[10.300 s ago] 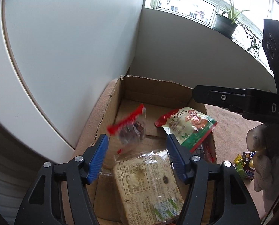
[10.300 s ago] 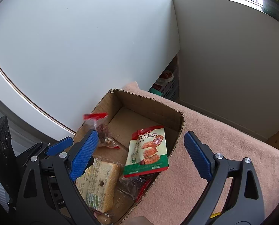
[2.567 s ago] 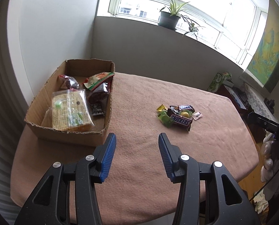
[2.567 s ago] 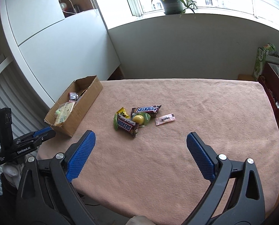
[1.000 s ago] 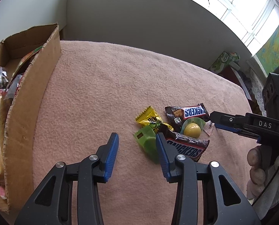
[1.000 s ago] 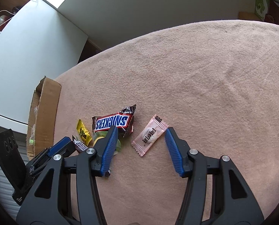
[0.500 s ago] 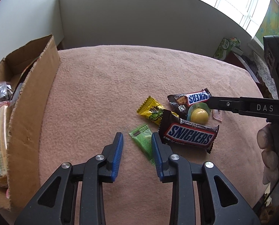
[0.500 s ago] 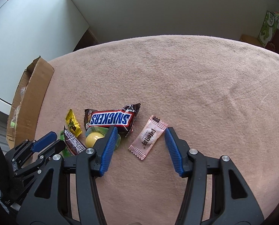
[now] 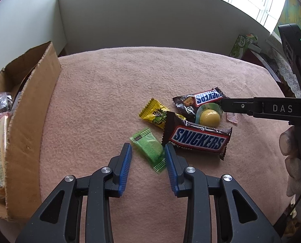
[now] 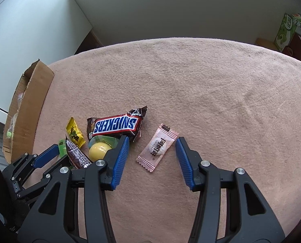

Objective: Organize snacks

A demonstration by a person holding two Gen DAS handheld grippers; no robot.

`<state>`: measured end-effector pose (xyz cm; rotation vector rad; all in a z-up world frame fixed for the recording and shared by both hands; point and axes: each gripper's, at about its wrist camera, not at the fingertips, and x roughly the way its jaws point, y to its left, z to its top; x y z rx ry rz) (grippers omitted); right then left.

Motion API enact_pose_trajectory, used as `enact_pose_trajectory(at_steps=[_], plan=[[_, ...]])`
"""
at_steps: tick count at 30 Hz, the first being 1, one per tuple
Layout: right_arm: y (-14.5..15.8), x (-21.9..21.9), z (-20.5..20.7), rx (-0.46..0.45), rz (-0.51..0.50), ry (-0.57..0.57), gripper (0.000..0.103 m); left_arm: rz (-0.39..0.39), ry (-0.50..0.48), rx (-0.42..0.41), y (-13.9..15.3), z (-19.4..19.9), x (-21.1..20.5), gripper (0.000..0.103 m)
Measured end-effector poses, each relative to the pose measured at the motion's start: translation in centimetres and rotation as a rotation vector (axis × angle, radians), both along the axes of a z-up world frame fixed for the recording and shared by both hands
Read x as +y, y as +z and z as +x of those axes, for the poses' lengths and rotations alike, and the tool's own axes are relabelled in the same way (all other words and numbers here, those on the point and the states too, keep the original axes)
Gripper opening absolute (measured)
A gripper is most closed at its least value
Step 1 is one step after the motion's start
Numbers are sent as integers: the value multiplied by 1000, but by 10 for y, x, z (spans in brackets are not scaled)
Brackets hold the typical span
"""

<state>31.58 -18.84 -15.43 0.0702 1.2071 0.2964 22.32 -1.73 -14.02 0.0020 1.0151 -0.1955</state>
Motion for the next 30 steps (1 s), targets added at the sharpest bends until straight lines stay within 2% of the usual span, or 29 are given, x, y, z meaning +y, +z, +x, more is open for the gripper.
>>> enact_pose_trajectory(at_steps=[2, 7, 9, 13, 18, 19, 21, 30], plan=[[-1, 7, 0, -10, -44, 20, 50, 9, 2, -4, -1, 1, -1, 32], [-1, 16, -5, -37, -141, 90, 38, 41, -8, -16, -1, 0, 2, 32], [-1, 14, -7, -44, -157, 99, 34, 45, -9, -20, -1, -2, 8, 27], [0, 9, -10, -42, -146, 96, 34, 38, -3, -24, -1, -4, 17, 23], [1, 4, -19, -61, -170, 116, 33, 42, -11, -32, -3, -7, 17, 23], [3, -2, -23, -64, -169, 118, 32, 43, -13, -35, -3, -8, 17, 22], [4, -5, -24, -64, -160, 117, 22, 37, -14, -36, -3, -8, 16, 17], [8, -16, -31, -68, -108, 104, 22, -18, -17, -30, 2, -18, 22, 8]])
